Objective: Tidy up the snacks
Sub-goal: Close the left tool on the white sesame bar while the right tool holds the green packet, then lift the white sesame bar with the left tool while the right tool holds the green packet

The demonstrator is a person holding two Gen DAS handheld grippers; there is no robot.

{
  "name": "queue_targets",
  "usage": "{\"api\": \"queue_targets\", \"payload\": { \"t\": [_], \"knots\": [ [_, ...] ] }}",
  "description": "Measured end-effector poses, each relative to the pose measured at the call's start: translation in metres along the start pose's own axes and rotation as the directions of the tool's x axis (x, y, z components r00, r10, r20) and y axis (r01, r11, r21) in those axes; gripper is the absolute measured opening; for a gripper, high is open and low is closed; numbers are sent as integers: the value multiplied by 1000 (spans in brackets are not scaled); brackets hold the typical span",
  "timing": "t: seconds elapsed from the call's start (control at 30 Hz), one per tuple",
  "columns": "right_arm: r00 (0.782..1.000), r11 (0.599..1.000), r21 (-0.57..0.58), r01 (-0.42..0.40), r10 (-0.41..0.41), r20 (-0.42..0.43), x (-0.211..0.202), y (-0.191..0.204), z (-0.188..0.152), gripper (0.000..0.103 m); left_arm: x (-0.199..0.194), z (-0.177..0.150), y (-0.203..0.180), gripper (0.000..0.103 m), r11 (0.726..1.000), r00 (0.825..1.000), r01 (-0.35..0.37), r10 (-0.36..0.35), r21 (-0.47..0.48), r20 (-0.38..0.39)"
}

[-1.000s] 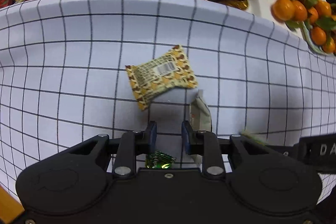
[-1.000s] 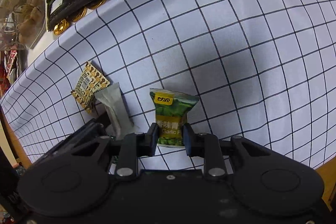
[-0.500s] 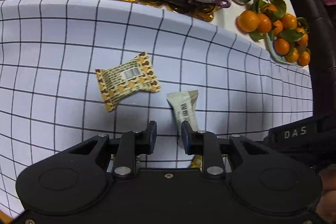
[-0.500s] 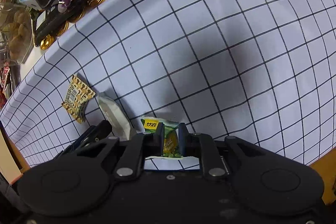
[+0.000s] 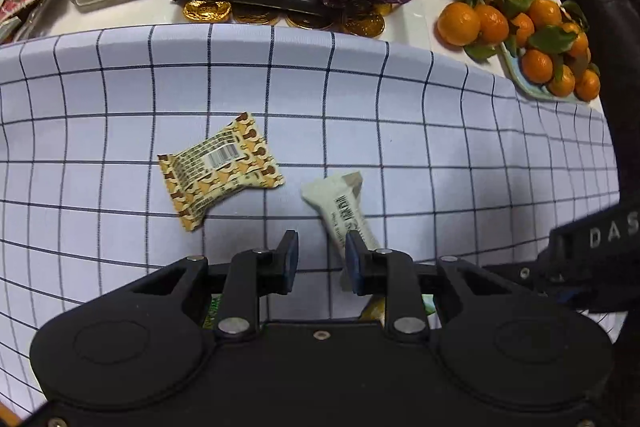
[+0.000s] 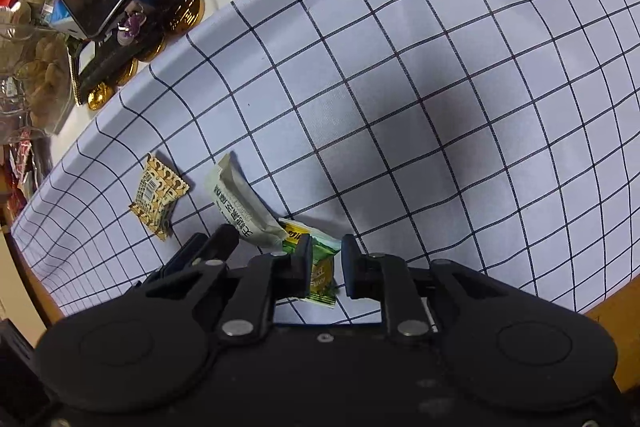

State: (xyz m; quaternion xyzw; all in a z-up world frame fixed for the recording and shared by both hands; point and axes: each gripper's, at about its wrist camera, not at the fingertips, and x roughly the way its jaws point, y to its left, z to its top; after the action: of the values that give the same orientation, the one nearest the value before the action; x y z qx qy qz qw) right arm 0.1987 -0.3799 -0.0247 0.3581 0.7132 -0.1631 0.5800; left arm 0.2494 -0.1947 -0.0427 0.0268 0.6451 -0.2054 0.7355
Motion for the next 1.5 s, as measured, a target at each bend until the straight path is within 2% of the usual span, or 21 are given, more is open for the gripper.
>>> {"api": "queue_targets", "payload": {
  "t": [0.1,0.3,0.47,0.63,0.8,0.83,0.87,1.0,1.17,1.27,1.4,1.5],
  "knots": [
    [1000,1000,29,-2,2,12,-6,-8,4,18,0,6,-5,35,999,999,34,-34,-20,-9],
    [999,998,63,-15,13,32,-16,-21,9,19,6,9,-20,36,999,999,-35,35,24,-17],
    [999,998,58,-28,26,36,-19,-20,8,19,17,10,-23,41,998,998,-54,55,16,-44],
    [999,998,61,-25,23,38,-19,-18,7,19,27,13,-23,41,998,995,-65,65,4,-82],
    [999,998,52,-26,24,29,-17,-17,7,19,32,17,-24,39,998,991,-65,64,-1,-116],
    [999,998,52,-25,24,29,-17,-17,7,19,32,18,-23,32,997,990,-70,68,-10,-122],
    [999,998,51,-25,24,29,-17,-17,6,19,32,18,-21,27,997,989,-77,74,-19,-128],
    [1000,999,36,-13,12,25,-13,-14,4,19,18,14,-7,27,993,988,-110,105,-38,-114],
    [1000,1000,3,14,-14,-1,-2,-3,-2,21,-20,-2,15,27,984,983,-176,177,14,-53],
    [1000,999,-33,14,-14,-20,5,6,-9,27,-36,-12,30,27,978,978,-206,207,30,-37],
    [999,999,-48,24,-26,-45,17,15,-16,31,-40,-19,49,27,975,974,-220,219,-8,-50],
    [998,998,-45,45,-47,-52,26,19,-19,31,-36,-19,58,27,973,970,-227,222,-37,-97]
  ]
}}
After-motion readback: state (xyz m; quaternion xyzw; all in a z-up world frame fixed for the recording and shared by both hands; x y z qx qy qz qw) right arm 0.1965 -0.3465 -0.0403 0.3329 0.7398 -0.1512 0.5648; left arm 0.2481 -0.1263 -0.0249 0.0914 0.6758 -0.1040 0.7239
